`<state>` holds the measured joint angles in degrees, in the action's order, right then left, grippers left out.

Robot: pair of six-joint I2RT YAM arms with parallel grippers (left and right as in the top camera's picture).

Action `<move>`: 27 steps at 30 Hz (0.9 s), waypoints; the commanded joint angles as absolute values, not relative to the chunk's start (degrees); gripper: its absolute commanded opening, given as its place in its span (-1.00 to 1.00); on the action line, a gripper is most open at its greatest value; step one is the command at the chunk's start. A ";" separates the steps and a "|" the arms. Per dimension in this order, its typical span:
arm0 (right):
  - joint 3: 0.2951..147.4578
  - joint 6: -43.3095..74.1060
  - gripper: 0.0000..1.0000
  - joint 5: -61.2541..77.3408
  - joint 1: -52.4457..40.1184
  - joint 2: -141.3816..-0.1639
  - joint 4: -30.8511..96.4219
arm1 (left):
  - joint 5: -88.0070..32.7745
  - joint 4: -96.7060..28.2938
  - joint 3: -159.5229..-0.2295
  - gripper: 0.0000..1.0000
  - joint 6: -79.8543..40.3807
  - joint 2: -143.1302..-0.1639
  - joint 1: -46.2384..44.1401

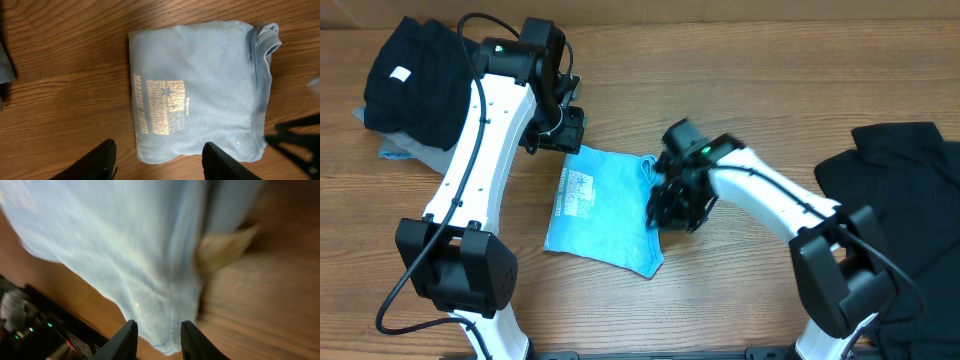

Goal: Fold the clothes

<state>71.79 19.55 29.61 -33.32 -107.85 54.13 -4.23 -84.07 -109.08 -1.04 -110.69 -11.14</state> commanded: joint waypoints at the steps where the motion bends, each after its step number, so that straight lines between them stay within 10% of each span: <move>1: 67.51 24.62 -0.43 25.58 -37.47 -107.81 53.58 | -3.86 -84.44 -109.97 0.16 0.30 -109.82 -11.16; 27: 77.08 22.81 -0.13 17.61 -29.82 -113.49 30.52 | -4.08 -83.81 -109.97 0.19 0.69 -109.82 -11.16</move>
<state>76.51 21.67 19.27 -29.78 -111.15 30.85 -4.23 -83.96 -109.08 -0.82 -110.69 -11.14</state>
